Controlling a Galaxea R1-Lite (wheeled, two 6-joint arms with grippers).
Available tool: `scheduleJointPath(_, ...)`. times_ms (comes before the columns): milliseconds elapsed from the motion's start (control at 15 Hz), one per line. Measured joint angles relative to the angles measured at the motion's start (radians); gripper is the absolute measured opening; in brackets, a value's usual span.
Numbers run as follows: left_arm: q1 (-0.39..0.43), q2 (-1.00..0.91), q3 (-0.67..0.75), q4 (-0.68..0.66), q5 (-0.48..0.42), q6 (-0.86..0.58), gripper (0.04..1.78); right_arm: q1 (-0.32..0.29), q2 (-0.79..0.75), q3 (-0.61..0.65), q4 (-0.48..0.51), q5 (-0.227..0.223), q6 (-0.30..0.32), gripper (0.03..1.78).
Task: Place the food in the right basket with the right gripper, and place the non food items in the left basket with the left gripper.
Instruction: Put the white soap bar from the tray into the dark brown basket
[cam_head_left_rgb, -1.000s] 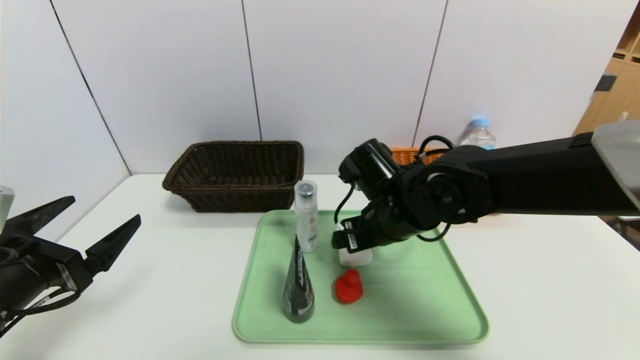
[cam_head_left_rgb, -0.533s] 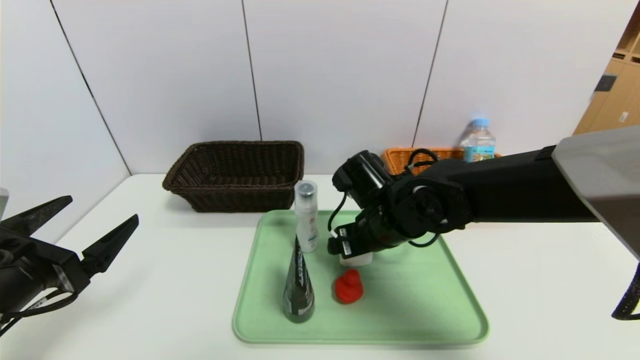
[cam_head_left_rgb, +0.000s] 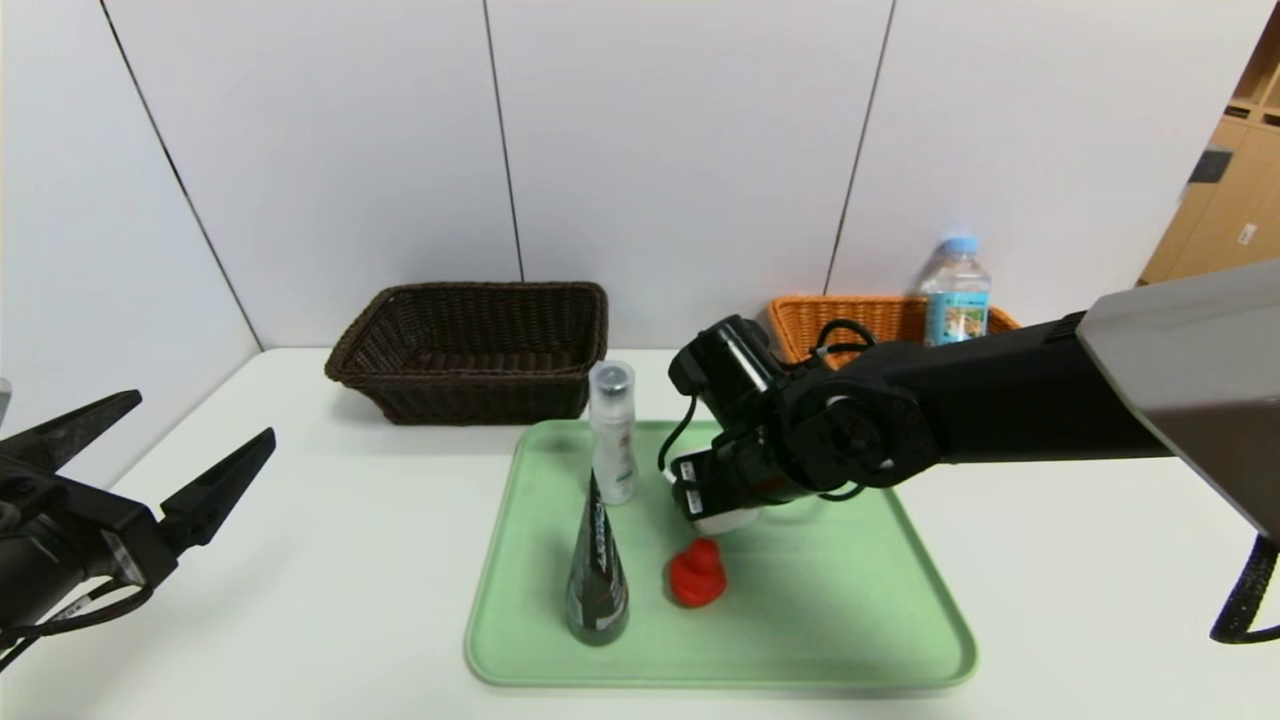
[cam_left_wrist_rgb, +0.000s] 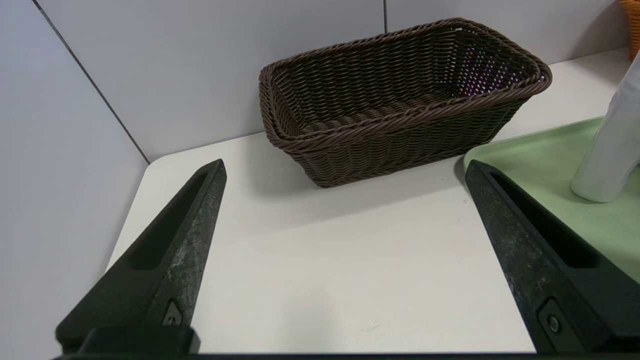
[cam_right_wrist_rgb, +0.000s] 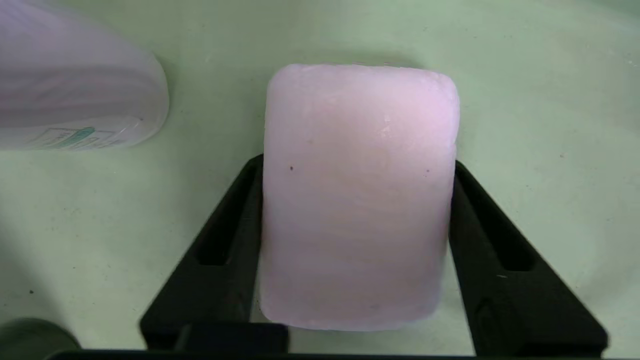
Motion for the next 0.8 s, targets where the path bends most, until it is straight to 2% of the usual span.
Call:
scheduleJointPath(267, 0.0, -0.002, 0.001, 0.0, 0.0, -0.001, 1.69, 0.001, -0.013, 0.005, 0.004, -0.003, -0.002, 0.99)
scheduleJointPath(467, 0.0, -0.002, 0.001, 0.0, 0.0, -0.001, 1.69, 0.003, -0.069, 0.002, -0.016, -0.028, -0.017, 0.99)
scheduleJointPath(600, 0.0, -0.002, 0.0, 0.0, 0.0, -0.001, 1.69, 0.004, -0.131, 0.005, -0.061, -0.034, -0.024, 0.99)
scheduleJointPath(800, 0.0, -0.005, 0.001, 0.0, 0.0, -0.001, 1.69, -0.014, -0.234, 0.016, -0.151, -0.036, -0.067, 0.99)
